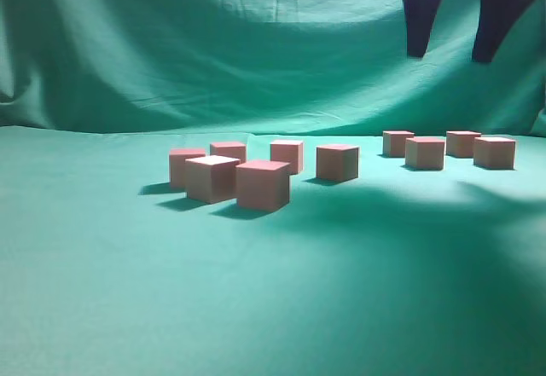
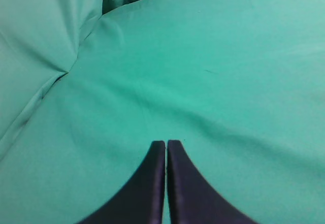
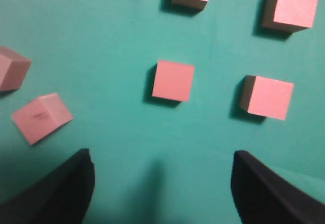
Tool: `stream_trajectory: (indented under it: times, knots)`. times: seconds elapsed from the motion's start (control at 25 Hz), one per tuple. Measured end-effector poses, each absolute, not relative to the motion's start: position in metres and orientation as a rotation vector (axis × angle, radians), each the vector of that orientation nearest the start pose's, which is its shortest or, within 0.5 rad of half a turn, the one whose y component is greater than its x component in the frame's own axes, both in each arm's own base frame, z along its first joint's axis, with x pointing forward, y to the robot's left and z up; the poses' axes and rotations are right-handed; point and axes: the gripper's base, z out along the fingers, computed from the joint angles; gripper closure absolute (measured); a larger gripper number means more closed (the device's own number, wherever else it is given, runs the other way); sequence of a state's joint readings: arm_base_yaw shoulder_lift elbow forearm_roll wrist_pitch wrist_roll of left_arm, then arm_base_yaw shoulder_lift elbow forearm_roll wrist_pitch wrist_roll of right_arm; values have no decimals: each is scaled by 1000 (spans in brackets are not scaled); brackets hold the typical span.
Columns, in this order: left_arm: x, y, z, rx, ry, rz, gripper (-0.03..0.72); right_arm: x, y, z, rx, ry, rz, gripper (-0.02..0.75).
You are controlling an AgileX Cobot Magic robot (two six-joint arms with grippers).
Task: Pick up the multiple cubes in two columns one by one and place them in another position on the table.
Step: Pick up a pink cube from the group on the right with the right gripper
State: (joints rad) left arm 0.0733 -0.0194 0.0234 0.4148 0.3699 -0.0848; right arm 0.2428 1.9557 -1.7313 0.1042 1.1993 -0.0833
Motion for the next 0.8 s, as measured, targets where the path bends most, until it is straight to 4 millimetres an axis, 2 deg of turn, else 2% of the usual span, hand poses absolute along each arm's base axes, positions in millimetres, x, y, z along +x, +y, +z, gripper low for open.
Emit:
stream_trajectory:
  times: [0.16,0.28,0.64,0.8]
  knots:
    - [51,17,176,109,1841,399,688,416,112,233,-420,2907,180,187]
    - [51,17,176,109,1841,399,688,426,113,214,-417,2899,156,187]
    - [51,17,176,109,1841,399,688,442,115,187,-402,2850,138,187]
    - [51,17,176,109,1841,399,688,444,116,183,-398,2837,138,323]
